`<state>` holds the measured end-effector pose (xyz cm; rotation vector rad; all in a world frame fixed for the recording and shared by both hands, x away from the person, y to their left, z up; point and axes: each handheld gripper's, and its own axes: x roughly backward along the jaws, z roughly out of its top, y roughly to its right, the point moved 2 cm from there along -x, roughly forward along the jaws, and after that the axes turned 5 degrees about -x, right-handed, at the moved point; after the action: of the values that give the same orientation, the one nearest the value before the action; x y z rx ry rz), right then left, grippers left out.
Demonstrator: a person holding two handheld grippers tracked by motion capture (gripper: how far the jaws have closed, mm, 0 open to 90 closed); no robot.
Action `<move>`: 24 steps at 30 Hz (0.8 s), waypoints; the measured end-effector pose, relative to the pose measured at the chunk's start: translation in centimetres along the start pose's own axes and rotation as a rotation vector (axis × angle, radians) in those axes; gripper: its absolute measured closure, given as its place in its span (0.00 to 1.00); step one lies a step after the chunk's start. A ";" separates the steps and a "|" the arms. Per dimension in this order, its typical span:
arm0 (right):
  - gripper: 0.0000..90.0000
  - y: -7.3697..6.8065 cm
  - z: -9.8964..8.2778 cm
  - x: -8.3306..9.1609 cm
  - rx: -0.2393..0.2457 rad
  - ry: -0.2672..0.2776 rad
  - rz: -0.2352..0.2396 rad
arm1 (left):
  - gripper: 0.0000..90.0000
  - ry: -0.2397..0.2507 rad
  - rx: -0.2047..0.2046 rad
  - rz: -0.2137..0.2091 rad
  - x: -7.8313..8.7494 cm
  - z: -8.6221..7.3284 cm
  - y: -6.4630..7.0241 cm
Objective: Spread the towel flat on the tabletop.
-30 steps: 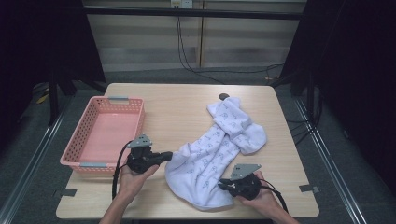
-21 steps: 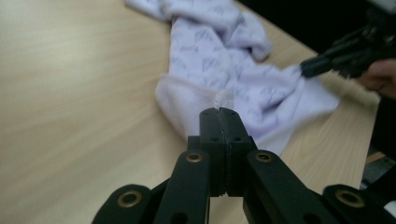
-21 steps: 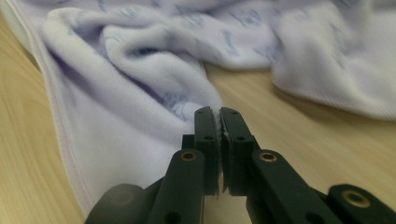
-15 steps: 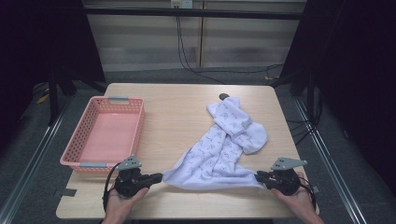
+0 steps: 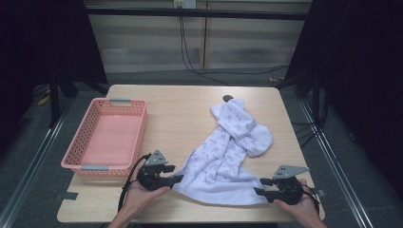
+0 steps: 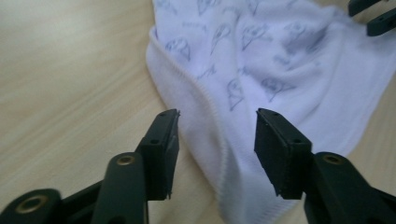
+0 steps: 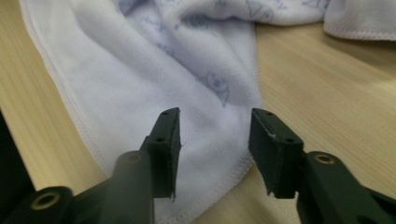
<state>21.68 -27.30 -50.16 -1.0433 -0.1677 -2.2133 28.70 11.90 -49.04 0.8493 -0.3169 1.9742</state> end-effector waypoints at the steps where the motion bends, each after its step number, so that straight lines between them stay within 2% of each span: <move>1: 0.56 0.0 0.0 -0.3 0.014 -0.013 -0.001 | 0.67 -0.018 -0.005 0.001 -0.2 -0.1 -0.2; 4: 0.54 -0.3 -0.1 -1.0 0.055 -0.037 -0.003 | 0.92 -0.024 0.032 -0.012 -0.1 -0.7 -0.9; 6: 0.55 -0.7 0.0 -1.2 0.089 -0.043 -0.020 | 0.97 0.007 0.072 -0.053 0.4 -1.0 -1.4; 7: 0.58 -0.8 0.0 -1.4 0.099 -0.034 -0.008 | 0.97 0.026 0.097 -0.066 0.7 -1.2 -1.6; 10: 0.85 -1.0 0.3 -1.5 0.107 -0.033 0.000 | 0.97 0.117 0.160 -0.122 1.9 -1.1 -2.1; 12: 0.93 -1.0 0.6 -1.6 0.092 -0.036 0.006 | 0.97 0.192 0.195 -0.161 2.9 -0.5 -2.4; 13: 0.94 -0.7 0.9 -1.5 0.055 -0.015 0.036 | 0.97 0.219 0.206 -0.176 3.2 -0.3 -2.5; 14: 0.94 -0.4 1.2 -1.2 0.042 0.002 0.045 | 0.97 0.251 0.219 -0.197 3.6 0.1 -2.7; 17: 0.95 1.3 3.2 0.4 -0.041 0.126 0.073 | 0.97 0.319 0.235 -0.190 4.7 1.8 -3.6; 20: 0.95 2.6 5.7 2.4 -0.080 0.234 0.059 | 0.97 0.376 0.244 -0.187 5.5 3.5 -4.5; 22: 0.95 3.1 7.7 4.2 -0.081 0.312 0.032 | 0.97 0.396 0.234 -0.164 6.1 4.8 -5.0; 24: 0.96 3.6 9.8 5.6 -0.087 0.370 0.024 | 0.97 0.442 0.245 -0.166 6.8 6.2 -5.6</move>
<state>27.64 -29.30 -40.11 -0.6577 0.1053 -2.3637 33.89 16.13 -40.54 0.5444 0.2486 2.0031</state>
